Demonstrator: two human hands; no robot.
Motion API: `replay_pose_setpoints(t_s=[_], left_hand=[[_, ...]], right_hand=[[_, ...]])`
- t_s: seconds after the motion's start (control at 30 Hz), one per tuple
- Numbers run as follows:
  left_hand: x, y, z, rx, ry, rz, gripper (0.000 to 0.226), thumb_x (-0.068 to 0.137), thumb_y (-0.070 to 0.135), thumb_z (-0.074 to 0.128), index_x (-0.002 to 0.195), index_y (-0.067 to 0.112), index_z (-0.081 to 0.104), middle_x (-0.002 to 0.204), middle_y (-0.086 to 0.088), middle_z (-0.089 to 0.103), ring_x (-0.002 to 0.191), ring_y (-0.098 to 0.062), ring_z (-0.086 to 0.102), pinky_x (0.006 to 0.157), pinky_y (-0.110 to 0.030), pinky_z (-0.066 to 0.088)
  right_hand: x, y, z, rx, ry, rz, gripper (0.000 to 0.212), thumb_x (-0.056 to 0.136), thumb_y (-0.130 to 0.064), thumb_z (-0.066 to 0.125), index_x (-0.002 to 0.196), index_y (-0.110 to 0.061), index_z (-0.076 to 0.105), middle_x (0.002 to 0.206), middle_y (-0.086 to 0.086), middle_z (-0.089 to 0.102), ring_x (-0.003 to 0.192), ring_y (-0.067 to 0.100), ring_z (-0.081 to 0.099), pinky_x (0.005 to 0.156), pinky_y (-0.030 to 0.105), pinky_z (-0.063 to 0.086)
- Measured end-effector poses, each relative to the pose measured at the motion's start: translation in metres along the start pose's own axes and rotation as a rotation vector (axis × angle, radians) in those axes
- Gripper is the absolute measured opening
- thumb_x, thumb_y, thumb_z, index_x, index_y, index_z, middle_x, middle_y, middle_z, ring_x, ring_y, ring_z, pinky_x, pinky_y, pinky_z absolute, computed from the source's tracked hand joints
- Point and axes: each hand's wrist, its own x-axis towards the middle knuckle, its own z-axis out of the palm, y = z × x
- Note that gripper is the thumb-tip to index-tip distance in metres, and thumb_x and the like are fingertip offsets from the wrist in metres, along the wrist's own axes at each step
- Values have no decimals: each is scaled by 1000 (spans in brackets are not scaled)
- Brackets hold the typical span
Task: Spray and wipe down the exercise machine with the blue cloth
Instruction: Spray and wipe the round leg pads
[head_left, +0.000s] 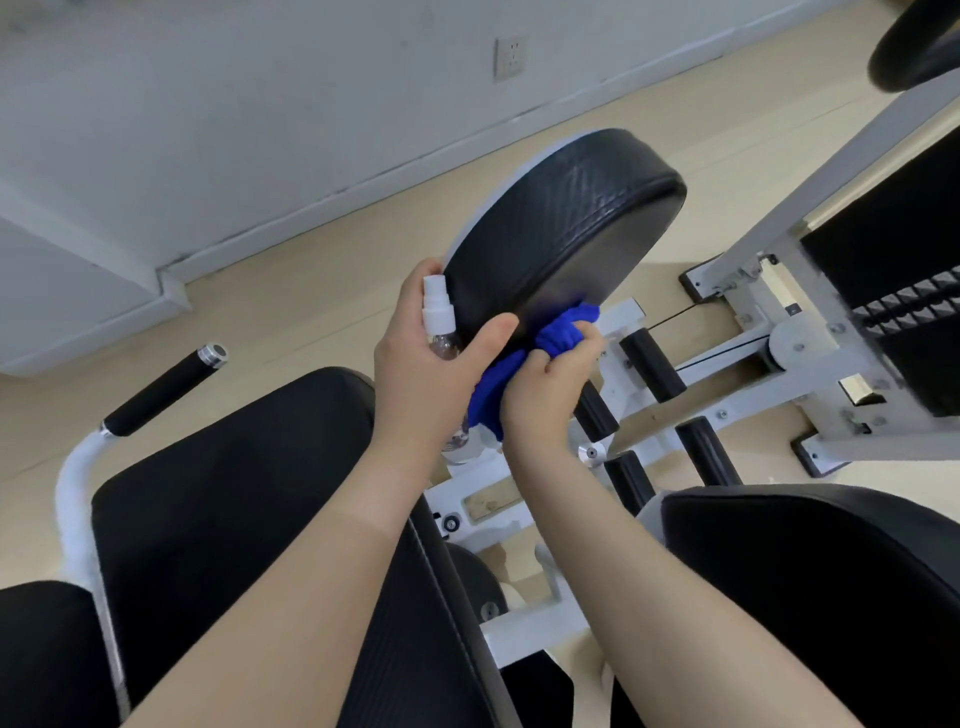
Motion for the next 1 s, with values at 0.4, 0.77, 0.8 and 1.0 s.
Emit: replay_pose_setpoints(t_s=[0.4,0.77,0.8,1.0], left_hand=[[5,-1,-6,-17,-47,-16,45,72,42,70,110,36,47,84,11,59,65,-14,56,61,-28,51],[-2,0,-5,-4,-38,-2,44,74,38,71,109,47,44,96,10,61,76,-15,59,71,-31,56],[-1,-1,-6,1,-35,-4,47,75,38,70,114,42,44,98,9,60,77,-15,59,72,-32,57],[-1,0,-6,-25,-63,-26,47,76,35,70,113,44,43,90,11,58,71,-13,56,67,-27,53]], right_hand=[[40,33,8,86,-15,436,24,92,-3,42,104,-22,36,93,1,51,71,14,52,75,35,49],[31,36,2,42,33,345,16,92,-14,38,98,-29,39,94,3,55,82,17,53,82,36,49],[35,43,8,-20,-9,483,7,92,-23,37,95,-27,43,98,7,59,86,20,56,86,38,49],[16,48,5,57,-212,654,13,90,-5,36,98,-10,45,95,15,58,87,27,58,70,37,49]])
